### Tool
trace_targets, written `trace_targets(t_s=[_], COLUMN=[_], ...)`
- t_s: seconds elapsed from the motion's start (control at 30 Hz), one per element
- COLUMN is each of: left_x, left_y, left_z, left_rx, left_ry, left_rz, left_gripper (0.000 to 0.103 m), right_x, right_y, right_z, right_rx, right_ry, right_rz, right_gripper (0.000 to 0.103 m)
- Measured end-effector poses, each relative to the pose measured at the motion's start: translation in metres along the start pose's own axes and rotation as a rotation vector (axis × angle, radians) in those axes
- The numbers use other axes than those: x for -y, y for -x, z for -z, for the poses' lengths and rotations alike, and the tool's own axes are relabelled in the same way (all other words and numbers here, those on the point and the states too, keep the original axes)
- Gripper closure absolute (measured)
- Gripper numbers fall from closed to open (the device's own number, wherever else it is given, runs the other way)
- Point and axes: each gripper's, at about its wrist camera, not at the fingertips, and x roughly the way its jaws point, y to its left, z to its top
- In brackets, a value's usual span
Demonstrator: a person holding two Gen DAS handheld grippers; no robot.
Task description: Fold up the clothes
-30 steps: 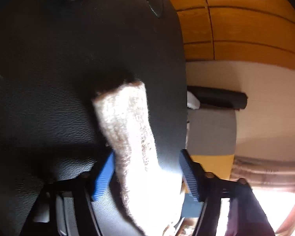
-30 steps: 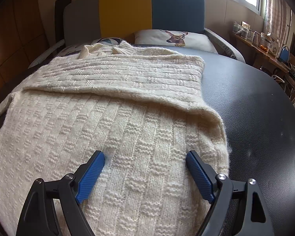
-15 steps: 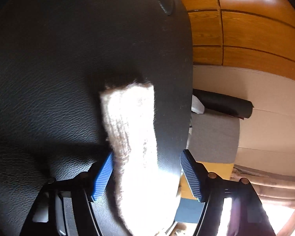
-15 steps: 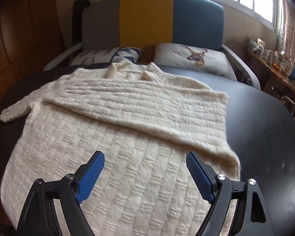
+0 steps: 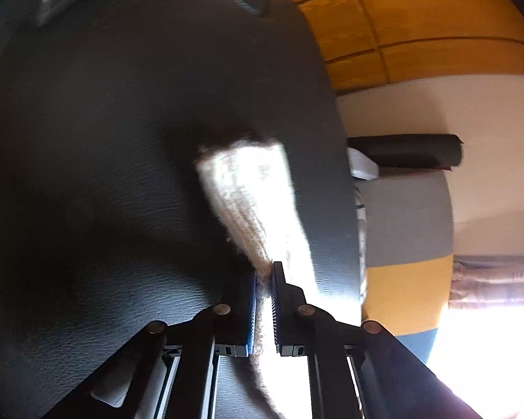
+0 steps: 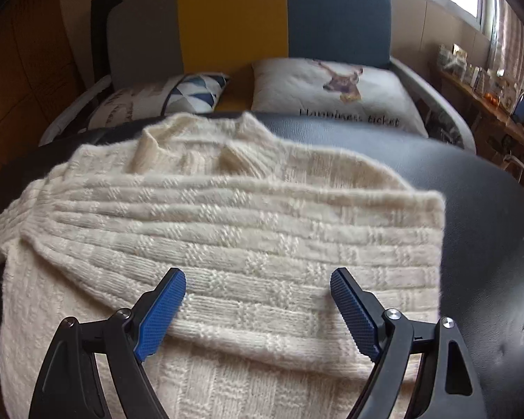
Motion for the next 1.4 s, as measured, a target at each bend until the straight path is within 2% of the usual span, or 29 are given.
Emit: trace_targets(t_s=[0.07, 0.23, 0.33, 0.6, 0.77, 0.9, 1.03, 1.1, 1.13, 1.17, 1.27, 1.33, 1.4], left_x=[0.006, 0.025, 0.053, 0.116, 0.139, 0.147, 0.148, 0.147, 0.146, 0.145, 0.135, 0.132, 0.128], left_y=[0.002, 0.002, -0.002, -0.033, -0.055, -0.078, -0.099, -0.097, -0.093, -0.088, -0.072, -0.059, -0.047], left_z=[0.0, 0.012, 0.025, 0.109, 0.167, 0.21, 0.236, 0.238, 0.237, 0.236, 0.231, 0.221, 0.212], left_rx=[-0.004, -0.036, -0.065, -0.225, -0.326, -0.4, -0.456, -0.469, -0.472, -0.479, -0.502, -0.493, -0.485], left_ry=[-0.021, -0.059, -0.117, -0.288, -0.375, -0.471, -0.549, -0.549, -0.55, -0.549, -0.525, -0.513, -0.5], left_rz=[0.028, 0.113, 0.161, 0.219, 0.211, 0.158, 0.081, 0.1, 0.113, 0.135, 0.187, 0.215, 0.241], left_gripper=[0.095, 0.096, 0.096, 0.096, 0.097, 0.097, 0.096, 0.089, 0.083, 0.078, 0.069, 0.069, 0.069], right_x=[-0.001, 0.0, 0.0, -0.001, -0.001, 0.0, 0.002, 0.005, 0.005, 0.004, -0.022, -0.051, -0.084], right_y=[-0.001, 0.0, 0.0, 0.001, 0.001, 0.001, 0.003, 0.007, 0.012, 0.019, 0.038, 0.038, 0.026], right_z=[0.007, 0.009, 0.009, 0.01, 0.01, 0.01, 0.007, 0.002, -0.001, -0.003, -0.018, -0.029, -0.036], right_rx=[0.049, 0.058, 0.061, 0.063, 0.063, 0.063, 0.054, 0.031, 0.034, 0.057, 0.116, 0.099, 0.031], right_ry=[0.001, 0.002, 0.003, 0.003, 0.003, 0.001, -0.006, -0.024, -0.053, -0.091, -0.132, -0.114, -0.141], right_rz=[0.003, 0.006, 0.008, 0.008, 0.006, 0.001, -0.011, -0.031, -0.035, -0.064, -0.3, -0.479, -0.666], right_gripper=[0.01, 0.01, 0.01, 0.01, 0.01, 0.01, 0.01, 0.01, 0.011, 0.018, 0.021, 0.024, 0.038])
